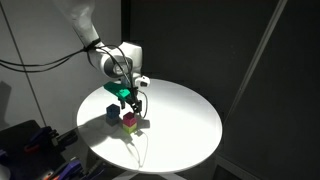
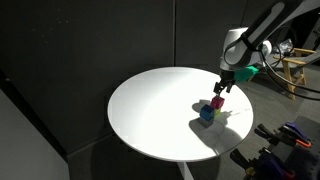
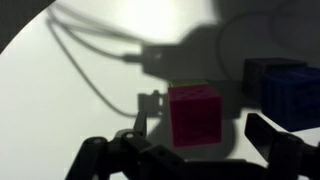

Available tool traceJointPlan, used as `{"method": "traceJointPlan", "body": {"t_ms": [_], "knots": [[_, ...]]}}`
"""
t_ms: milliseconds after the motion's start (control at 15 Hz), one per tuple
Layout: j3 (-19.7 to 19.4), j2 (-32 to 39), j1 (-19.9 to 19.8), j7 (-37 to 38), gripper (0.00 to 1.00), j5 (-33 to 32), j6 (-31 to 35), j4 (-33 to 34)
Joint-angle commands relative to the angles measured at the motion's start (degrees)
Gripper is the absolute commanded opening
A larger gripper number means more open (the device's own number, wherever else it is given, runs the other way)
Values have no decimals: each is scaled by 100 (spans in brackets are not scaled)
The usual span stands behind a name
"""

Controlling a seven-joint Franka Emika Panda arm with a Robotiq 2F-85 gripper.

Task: Put the pink block on top of the stack on the left.

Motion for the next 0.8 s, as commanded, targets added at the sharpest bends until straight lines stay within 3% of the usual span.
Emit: {"method": "traceJointPlan", "body": {"t_ms": [0, 733], "knots": [[50, 53, -81, -26, 100, 93, 169, -18], [67, 297, -71, -6, 100, 61, 338, 156]]}}
